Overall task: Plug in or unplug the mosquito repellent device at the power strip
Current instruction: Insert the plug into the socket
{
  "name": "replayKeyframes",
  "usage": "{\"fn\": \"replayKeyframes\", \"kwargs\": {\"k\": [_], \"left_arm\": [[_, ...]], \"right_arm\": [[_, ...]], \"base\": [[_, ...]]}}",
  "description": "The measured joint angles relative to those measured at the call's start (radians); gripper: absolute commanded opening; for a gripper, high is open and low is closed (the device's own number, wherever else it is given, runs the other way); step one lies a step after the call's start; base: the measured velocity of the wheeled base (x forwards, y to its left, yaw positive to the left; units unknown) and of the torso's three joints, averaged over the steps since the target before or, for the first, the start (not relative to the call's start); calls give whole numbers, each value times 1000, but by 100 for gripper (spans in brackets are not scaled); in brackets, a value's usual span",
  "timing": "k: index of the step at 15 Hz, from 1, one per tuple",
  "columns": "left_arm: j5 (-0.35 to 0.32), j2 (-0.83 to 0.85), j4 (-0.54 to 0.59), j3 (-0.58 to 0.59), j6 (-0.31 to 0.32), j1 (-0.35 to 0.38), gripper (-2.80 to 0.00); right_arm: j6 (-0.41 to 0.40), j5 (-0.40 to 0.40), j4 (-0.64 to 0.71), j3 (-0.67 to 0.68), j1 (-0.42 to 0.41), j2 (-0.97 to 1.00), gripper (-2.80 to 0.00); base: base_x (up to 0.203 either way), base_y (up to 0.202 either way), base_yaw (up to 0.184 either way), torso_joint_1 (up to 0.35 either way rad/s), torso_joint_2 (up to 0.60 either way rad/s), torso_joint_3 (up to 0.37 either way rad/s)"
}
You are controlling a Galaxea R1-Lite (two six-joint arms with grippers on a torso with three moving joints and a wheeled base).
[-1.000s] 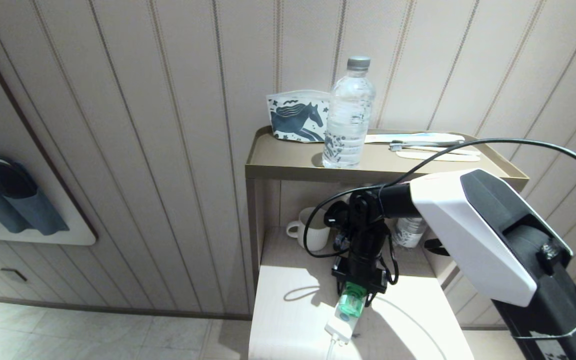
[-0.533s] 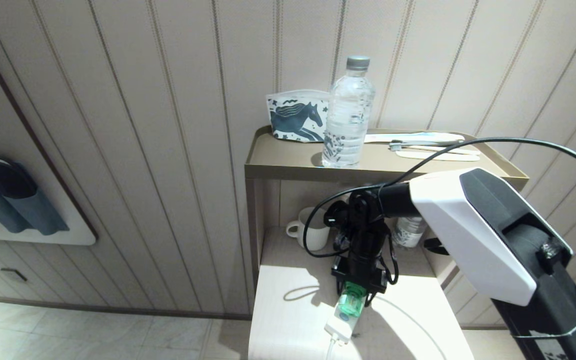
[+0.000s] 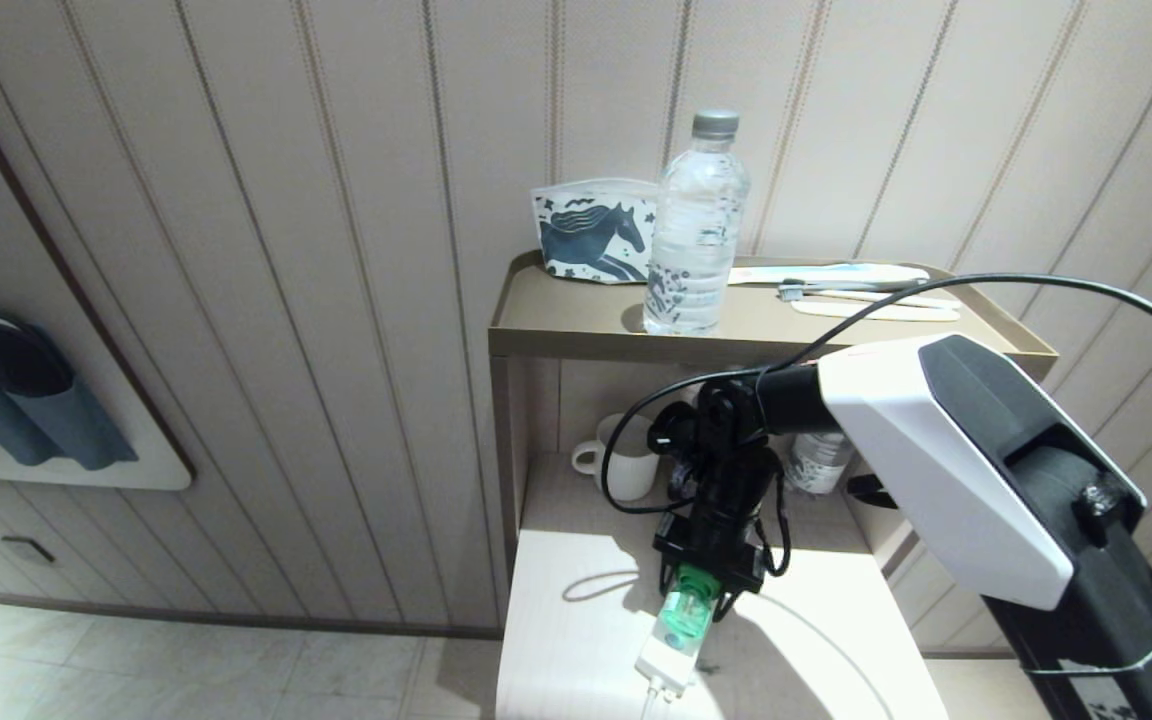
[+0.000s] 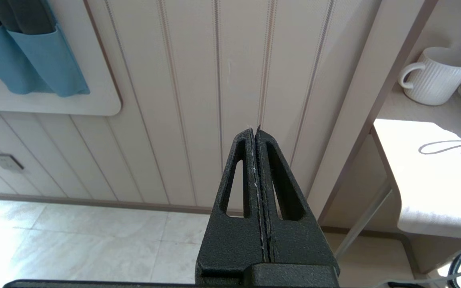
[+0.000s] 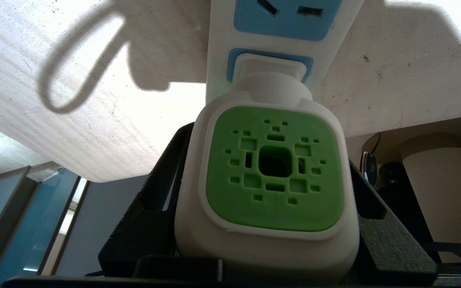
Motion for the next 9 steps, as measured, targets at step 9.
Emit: {"fn": "replayKeyframes", "kwargs": {"k": [9], "left_arm": [[0,0,0,0,0,0,-280]], "right_arm": [[8,19,-3,-1,0,-10,-280]], "base": [[0,0,0,0,0,0]]}}
